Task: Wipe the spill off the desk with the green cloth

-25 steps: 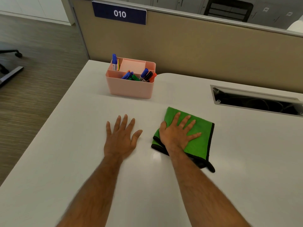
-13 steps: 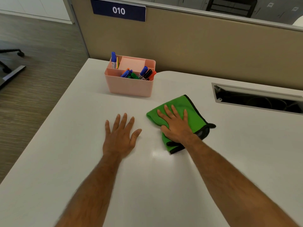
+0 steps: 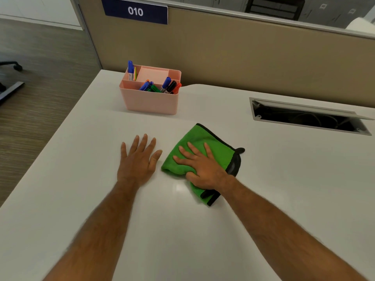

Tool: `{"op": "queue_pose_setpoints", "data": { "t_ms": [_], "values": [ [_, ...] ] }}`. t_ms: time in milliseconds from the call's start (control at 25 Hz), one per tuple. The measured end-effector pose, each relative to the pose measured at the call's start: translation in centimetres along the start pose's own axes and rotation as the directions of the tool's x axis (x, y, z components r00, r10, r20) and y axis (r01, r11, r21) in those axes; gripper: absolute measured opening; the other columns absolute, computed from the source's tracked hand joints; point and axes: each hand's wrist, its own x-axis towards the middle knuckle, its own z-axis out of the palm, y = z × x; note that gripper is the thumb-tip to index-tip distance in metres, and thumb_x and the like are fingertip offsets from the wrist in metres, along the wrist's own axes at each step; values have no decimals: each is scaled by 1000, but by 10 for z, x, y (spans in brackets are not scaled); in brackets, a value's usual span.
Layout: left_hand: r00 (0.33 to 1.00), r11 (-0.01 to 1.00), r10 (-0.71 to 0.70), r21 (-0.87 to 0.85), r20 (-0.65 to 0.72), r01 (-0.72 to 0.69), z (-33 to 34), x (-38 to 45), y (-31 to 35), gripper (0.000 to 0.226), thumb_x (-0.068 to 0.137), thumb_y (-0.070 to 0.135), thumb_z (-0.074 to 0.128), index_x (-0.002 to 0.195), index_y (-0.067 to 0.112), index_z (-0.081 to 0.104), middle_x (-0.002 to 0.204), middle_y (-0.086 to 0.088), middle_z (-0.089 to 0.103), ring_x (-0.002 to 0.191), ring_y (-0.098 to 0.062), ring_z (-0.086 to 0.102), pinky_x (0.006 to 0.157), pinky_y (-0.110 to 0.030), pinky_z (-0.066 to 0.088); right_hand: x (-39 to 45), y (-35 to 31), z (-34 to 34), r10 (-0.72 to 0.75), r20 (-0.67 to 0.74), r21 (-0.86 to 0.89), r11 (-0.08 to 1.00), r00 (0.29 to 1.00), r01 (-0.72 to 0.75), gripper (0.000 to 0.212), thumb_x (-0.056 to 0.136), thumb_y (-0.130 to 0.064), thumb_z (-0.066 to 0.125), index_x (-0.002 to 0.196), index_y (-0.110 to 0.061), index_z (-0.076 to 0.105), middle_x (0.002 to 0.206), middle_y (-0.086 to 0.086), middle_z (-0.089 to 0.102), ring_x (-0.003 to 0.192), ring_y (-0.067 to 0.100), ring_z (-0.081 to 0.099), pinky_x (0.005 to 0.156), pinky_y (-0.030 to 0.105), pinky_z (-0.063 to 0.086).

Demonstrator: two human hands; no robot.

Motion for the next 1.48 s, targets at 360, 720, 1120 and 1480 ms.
{"op": "queue_pose_setpoints", "data": {
  "t_ms": [360,720,1120,1480],
  "values": [
    [999,1000,-16,19,28,16,1,-28,8,77,89,67,-2,156,33,14,167,1,10,154,-21,1,120,-59,-2,-57,-40,15,-94,38,68,994,995,91,70,79,-39,32,148,-39,40,165,-9,16,153,14,-8,115,55,-25],
    [998,999,-14,42,69,11,5,-64,22,81,86,72,-3,156,33,7,167,1,2,153,-20,-4,119,-60,-4,-119,-70,39,-176,18,36,984,984,175,73,79,-41,27,150,-28,40,162,1,28,154,29,7,118,59,-15],
    [996,1000,-9,16,93,8,5,-82,31,84,83,75,-5,156,34,7,167,4,0,153,-18,-7,118,-60,-8,-165,-87,-2,-52,223,681,722,973,-118,49,76,-18,46,118,-23,71,125,-3,70,122,10,57,114,30,33],
    [994,999,-20,-37,109,24,-3,-81,28,69,94,65,8,155,35,18,167,7,8,153,-15,-1,119,-59,-7,-138,-24,-60,197,442,885,-256,875,-390,25,64,-5,63,85,1,74,83,15,73,72,27,70,71,30,57]
  ]
}}
